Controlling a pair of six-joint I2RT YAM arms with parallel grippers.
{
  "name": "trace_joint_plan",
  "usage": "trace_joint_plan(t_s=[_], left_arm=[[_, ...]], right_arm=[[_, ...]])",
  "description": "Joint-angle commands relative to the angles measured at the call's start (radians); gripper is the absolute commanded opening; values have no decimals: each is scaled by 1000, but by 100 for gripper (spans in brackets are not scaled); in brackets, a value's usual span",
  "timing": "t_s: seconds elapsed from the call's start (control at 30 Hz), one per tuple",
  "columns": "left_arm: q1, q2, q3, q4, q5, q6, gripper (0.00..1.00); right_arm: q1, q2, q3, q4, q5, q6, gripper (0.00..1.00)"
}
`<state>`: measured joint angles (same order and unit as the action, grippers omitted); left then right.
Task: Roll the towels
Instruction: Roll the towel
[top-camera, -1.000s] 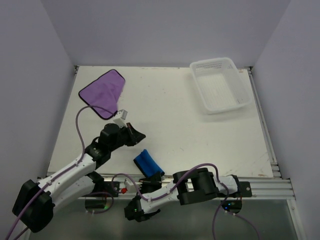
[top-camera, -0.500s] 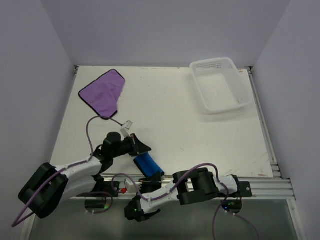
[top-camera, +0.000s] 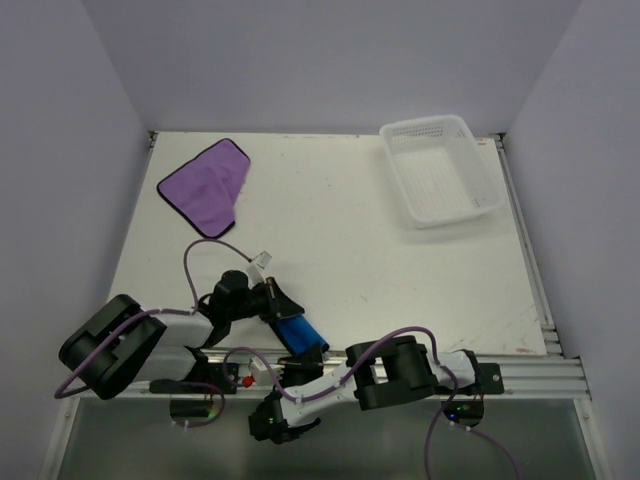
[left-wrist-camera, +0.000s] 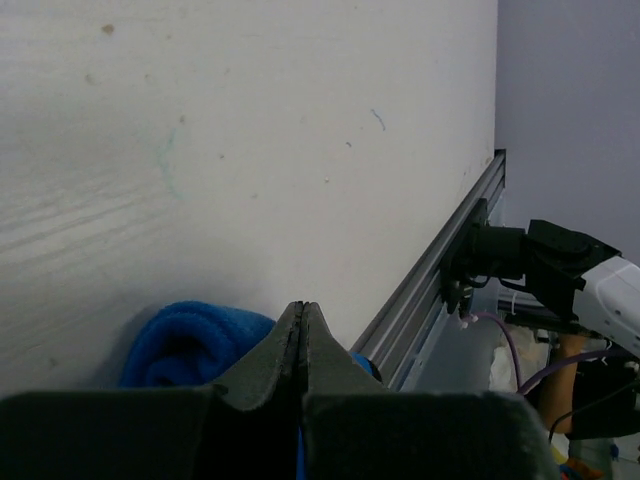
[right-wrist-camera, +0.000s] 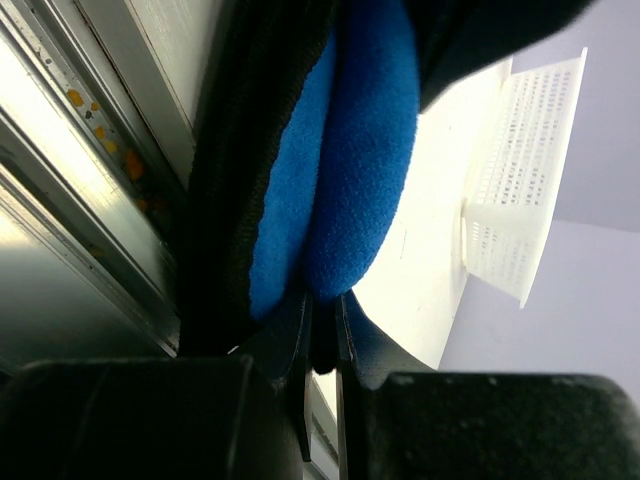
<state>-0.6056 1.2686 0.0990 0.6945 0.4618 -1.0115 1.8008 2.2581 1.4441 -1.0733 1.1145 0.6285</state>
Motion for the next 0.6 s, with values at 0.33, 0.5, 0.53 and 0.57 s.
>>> trace_joint_plan(t_s=[0.33,0.5,0.53,0.57], left_arm=[[-6,288,-50,237,-52,4,0],[-8,269,-48,188,-95,16,0],[-8,253,-47,171,-104,24,0],[-8,247,-45,157,-120,25,0]], right_arm=[[6,-48,-17,32,-25,57,2],[6,-106,-53,32,-24,91,13],[6,-123,-57,30,-24,97,18],[5,-152,-65,30,-22,115,20]])
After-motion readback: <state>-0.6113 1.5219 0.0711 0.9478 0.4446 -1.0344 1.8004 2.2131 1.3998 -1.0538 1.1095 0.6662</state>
